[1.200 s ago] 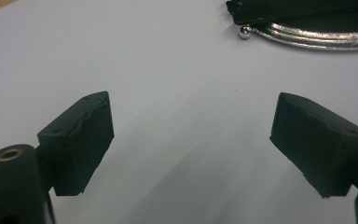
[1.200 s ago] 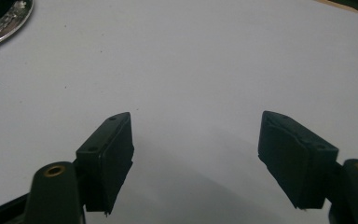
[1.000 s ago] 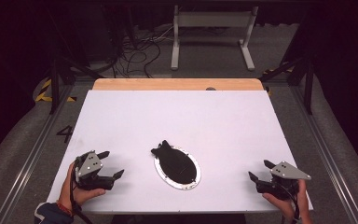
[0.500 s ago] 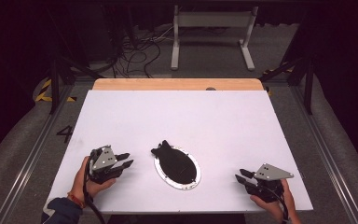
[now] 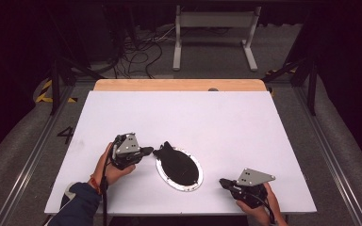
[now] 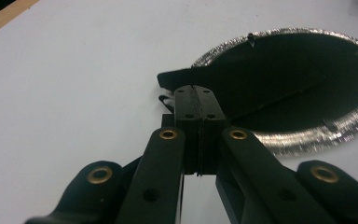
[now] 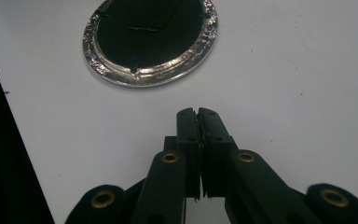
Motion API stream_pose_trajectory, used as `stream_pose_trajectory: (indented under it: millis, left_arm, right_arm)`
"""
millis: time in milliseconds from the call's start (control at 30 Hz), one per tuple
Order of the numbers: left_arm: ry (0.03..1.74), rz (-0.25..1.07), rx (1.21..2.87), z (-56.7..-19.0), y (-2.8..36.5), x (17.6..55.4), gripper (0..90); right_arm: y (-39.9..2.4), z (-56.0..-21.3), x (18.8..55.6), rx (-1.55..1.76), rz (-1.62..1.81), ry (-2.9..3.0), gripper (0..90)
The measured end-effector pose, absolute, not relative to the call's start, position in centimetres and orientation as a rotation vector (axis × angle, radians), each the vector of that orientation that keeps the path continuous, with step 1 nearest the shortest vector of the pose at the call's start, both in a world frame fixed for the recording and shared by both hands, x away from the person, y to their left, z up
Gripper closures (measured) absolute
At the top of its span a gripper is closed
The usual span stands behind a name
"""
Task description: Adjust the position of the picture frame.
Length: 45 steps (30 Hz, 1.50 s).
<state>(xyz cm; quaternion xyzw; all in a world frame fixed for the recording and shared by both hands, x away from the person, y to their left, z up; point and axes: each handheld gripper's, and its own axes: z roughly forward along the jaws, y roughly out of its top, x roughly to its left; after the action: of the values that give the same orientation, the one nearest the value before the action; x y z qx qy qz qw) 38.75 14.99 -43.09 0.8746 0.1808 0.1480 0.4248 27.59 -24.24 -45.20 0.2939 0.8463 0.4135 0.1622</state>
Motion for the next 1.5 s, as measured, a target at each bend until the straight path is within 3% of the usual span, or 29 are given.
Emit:
stream_pose_trajectory:
  millis: [800, 1500]
  left_arm:
    - [0.477, 0.323, 2.302, -43.1, 9.5, 44.5, 88.9]
    - [0.404, 0.316, 2.449, -44.3, 8.0, 45.5, 90.0]
  right_arm:
    - [-14.8, -46.3, 26.8, 0.620, 1.153, 2.614, 90.0]
    - [-14.4, -46.3, 27.1, 0.684, 1.111, 2.548, 90.0]
